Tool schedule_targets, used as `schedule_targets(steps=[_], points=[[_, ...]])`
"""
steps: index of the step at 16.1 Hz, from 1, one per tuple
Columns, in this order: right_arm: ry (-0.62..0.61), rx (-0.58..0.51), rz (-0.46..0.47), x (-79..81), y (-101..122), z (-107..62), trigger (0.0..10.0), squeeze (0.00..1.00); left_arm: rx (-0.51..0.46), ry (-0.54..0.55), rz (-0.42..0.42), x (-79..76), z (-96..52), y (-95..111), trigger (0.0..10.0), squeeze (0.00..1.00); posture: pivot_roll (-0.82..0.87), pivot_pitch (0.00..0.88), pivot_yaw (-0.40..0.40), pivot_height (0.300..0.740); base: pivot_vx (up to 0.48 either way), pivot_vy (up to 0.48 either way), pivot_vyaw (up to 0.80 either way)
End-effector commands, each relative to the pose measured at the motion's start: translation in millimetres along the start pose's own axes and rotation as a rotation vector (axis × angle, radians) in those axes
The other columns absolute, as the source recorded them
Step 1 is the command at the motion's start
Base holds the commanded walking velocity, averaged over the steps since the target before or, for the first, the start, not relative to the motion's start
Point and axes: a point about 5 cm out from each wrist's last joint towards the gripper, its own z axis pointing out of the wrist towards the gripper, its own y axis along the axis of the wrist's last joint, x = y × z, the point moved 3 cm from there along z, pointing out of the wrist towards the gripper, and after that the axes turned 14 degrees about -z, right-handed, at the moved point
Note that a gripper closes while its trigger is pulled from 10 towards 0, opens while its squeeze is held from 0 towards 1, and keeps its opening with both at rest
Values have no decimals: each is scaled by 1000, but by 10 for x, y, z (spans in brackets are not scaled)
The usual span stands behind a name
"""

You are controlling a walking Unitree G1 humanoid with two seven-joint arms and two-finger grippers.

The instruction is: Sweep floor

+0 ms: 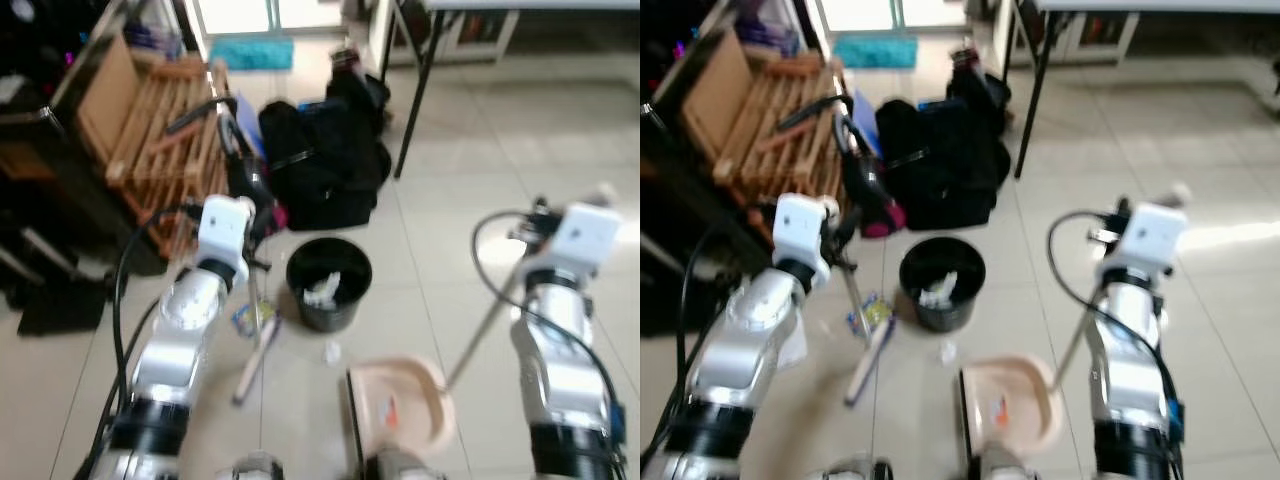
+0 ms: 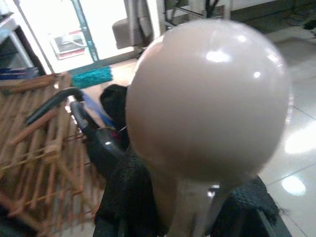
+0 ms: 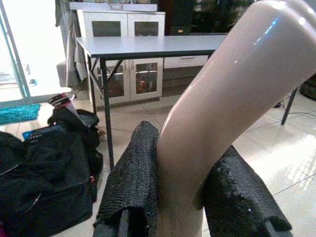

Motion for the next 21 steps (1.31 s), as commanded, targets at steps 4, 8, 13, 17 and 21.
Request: schedule_targets(steps=[4,8,13,17,21], points=[[-39,-4,-22,-41,-12,-9,10000,0,-12,30,3,68,-94,7,10000,0,-26,141,12,740,0,0,0],[-108,-43,-27,-90,22,72,10000,0,-23,42,16,96,-43,29,10000,0,-16,167,22,740,0,0,0],[-188,-186,1,-75,180,211,10000,0,-57,19,6,67,52,105,10000,0,50,274,39,740,0,0,0],[-190,-292,-62,22,329,313,10000,0,-103,13,4,89,53,206,10000,0,85,373,78,740,0,0,0],[-181,-371,-83,89,479,404,10000,0,-205,44,4,129,60,419,10000,0,116,433,99,740,0,0,0]])
